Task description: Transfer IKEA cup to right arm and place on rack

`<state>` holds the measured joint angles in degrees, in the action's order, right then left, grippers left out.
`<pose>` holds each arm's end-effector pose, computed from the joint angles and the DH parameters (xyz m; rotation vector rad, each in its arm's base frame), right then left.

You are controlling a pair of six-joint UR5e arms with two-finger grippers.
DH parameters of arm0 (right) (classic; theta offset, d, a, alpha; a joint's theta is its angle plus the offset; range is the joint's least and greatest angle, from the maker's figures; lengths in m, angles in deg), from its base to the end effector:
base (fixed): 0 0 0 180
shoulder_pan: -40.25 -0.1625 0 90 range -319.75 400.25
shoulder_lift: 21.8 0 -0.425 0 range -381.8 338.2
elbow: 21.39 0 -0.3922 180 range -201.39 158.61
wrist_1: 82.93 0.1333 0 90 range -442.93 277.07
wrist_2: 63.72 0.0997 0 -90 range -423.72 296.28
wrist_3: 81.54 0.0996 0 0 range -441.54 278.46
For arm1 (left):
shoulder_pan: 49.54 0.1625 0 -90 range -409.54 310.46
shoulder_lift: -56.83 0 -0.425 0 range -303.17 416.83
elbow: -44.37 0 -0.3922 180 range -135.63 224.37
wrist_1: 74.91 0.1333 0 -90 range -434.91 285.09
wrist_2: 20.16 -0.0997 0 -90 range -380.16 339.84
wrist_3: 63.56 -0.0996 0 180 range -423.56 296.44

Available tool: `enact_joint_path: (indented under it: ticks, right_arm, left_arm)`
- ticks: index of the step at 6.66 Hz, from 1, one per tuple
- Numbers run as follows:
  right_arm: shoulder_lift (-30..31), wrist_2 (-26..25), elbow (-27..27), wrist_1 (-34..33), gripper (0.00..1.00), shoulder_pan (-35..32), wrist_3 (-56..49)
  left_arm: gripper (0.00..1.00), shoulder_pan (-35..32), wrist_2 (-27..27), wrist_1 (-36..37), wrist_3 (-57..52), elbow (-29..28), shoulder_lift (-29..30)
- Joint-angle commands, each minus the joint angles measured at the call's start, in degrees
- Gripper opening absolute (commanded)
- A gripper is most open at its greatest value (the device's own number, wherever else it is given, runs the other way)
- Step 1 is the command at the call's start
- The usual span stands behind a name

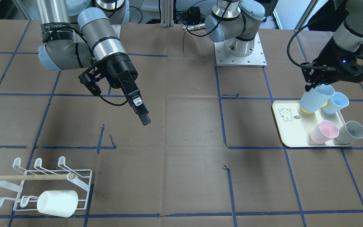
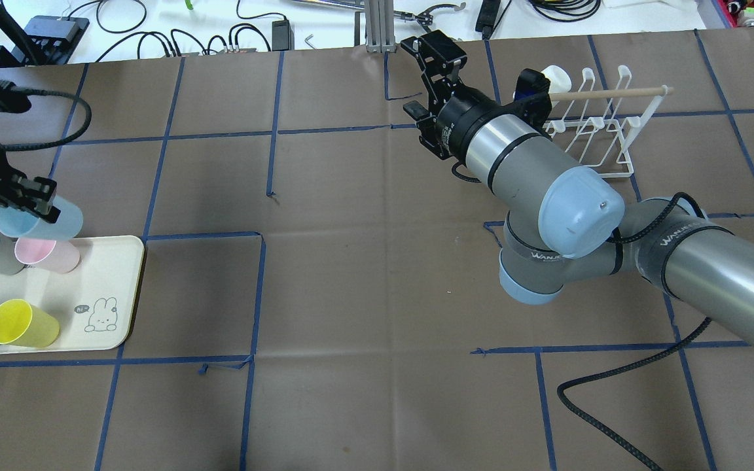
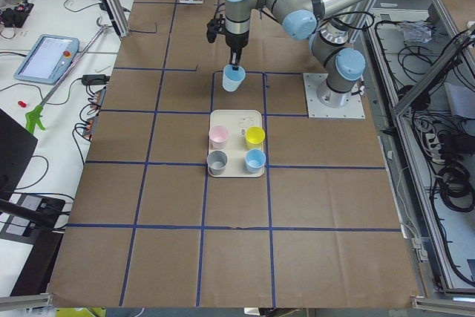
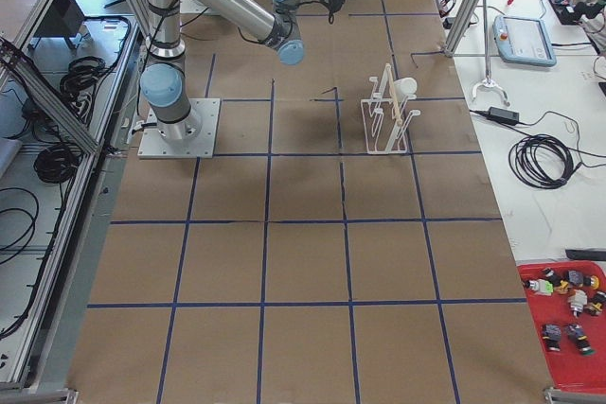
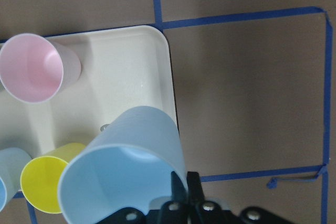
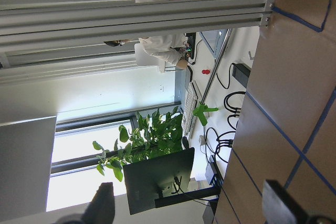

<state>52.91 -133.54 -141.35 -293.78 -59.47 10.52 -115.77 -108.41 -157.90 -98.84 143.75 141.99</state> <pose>0.2503 -0.4680 0.3672 1.0185 1.5498 -0.6452 0.0602 -0.4750 0.4598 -0.3154 -3.1193 0.0824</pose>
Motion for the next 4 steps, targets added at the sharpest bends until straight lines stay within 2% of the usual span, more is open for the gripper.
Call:
enact_joint_path:
  ticks: [1,2,3,4]
  right_arm:
    - [2.4,0.0,-6.0,-0.6,1.0,0.0,0.0]
    - [5.5,-0.1,-9.3,-0.5,1.0,0.0,0.0]
    - [7.4,-0.1,-11.3,0.0,1.0,0.0,0.1]
    - [7.5,-0.1,-11.7,-0.6,1.0,0.0,0.0]
  left_arm:
    - [0.0,-4.2,12.4,-2.8,-0.4,-9.7,3.8]
    - [0.0,-4.7,25.0,-1.7,0.0,-8.6,3.8]
    - [0.0,-4.7,34.6,0.3,-0.2,-7.5,4.0]
    - [0.0,-5.0,41.9,4.0,-0.8,-5.2,4.7]
